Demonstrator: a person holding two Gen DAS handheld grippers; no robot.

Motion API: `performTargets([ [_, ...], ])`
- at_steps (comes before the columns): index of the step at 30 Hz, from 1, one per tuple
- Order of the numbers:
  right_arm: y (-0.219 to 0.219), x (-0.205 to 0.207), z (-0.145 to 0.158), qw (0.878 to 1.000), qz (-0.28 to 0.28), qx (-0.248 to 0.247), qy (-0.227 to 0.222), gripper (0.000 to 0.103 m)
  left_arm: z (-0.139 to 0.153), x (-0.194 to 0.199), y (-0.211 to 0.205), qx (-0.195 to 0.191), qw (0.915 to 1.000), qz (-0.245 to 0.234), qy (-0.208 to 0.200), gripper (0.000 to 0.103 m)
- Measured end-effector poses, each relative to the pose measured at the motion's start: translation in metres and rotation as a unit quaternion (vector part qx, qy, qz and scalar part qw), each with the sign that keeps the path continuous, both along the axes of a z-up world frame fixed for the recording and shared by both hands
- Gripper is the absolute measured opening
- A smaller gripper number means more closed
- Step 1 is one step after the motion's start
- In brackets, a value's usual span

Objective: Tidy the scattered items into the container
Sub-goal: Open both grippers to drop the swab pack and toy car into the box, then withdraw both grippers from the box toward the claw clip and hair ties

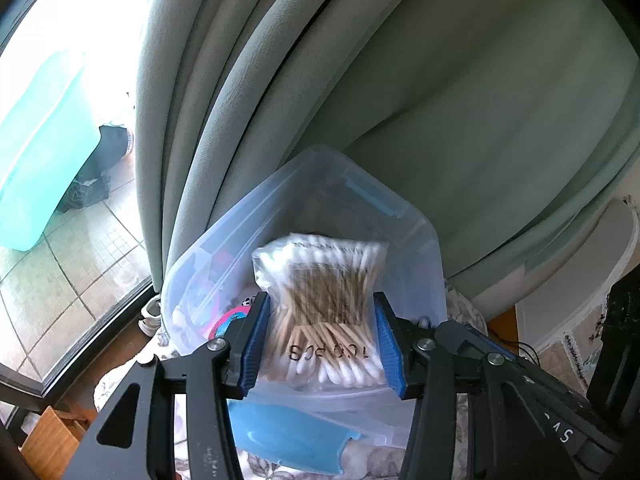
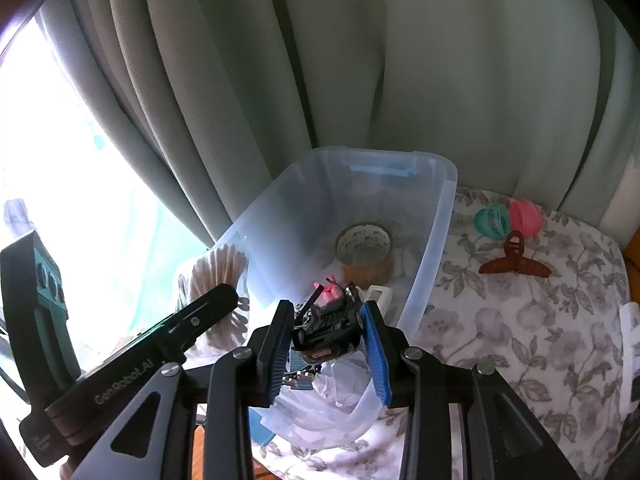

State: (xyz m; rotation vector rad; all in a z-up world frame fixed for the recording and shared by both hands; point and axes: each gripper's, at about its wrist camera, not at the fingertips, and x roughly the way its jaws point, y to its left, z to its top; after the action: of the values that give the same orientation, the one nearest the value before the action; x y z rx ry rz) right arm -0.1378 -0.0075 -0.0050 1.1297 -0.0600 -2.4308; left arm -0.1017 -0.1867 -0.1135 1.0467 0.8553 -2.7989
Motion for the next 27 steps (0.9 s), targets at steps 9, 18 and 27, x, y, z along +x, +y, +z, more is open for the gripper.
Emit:
performTargets([
  [9, 0.003, -0.003, -0.004, 1.0, -0.006, 0.0, -0.007, 0.038, -0.033, -0.019, 0.006, -0.006, 0.9999, -0.007, -0.007, 0.06],
  [18, 0.009, 0.001, -0.003, 1.0, -0.009, -0.007, -0.007, 0.038, -0.064, -0.041, 0.018, -0.019, 0.9997, -0.014, -0.009, 0.06],
  [27, 0.023, 0.008, 0.003, 1.0, -0.016, -0.025, -0.002, 0.038, -0.082, -0.066, 0.041, -0.035, 0.9991, -0.024, -0.007, 0.06],
])
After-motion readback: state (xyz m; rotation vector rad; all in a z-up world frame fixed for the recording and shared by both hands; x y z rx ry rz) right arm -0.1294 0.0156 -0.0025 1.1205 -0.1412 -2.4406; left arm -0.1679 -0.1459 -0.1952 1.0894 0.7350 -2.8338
